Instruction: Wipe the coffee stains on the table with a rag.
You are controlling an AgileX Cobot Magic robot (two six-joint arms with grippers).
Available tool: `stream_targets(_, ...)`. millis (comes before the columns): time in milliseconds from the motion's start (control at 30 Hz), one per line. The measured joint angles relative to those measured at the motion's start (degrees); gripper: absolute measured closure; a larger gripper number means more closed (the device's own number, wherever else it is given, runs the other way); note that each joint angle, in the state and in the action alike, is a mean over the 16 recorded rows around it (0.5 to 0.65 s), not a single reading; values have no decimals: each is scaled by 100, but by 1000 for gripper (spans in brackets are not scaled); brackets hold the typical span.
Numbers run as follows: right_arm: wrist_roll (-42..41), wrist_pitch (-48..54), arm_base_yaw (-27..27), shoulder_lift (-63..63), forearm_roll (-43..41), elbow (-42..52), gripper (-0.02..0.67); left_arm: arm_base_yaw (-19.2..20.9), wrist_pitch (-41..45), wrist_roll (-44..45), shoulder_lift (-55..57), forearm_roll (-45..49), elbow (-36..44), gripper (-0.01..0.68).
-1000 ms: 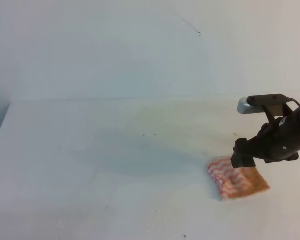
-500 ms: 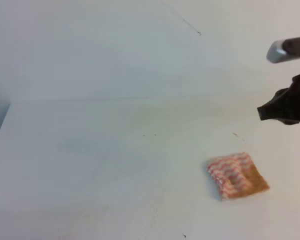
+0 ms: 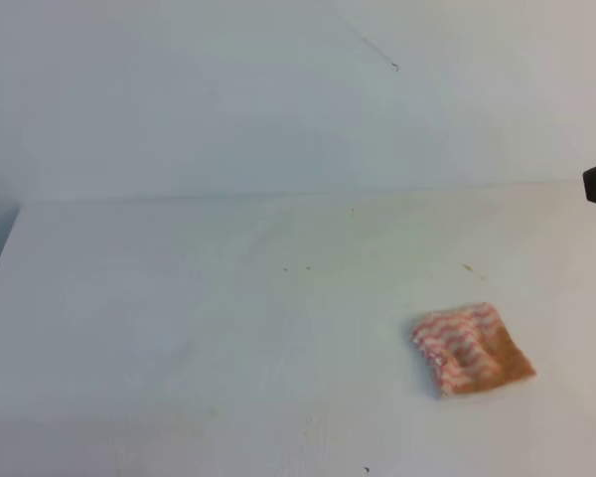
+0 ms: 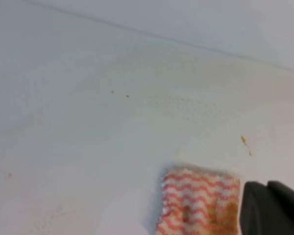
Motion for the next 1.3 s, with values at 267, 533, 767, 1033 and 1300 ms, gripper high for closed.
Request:
stream_targets(267,61,28,16,-65,-8,69,652,2,5,0,0,0,0,674)
stream_targets(533,33,-411,-22,-931,-510,570,653,7,8,0,0,0,0,674)
stream_targets(767,590,-1768,-236,-2775,-1646,1923,652,8,-3,0,-20,0,31,674)
stream_targets(1033,1587,-3137,-592,-5065,-2735,4192,652,2,-27,1,-69,1,109,673)
stream_targets(1300,2050,-2978,-1292,-6503,-2852,5840,652,-1,-15,1,-50,0,78,674)
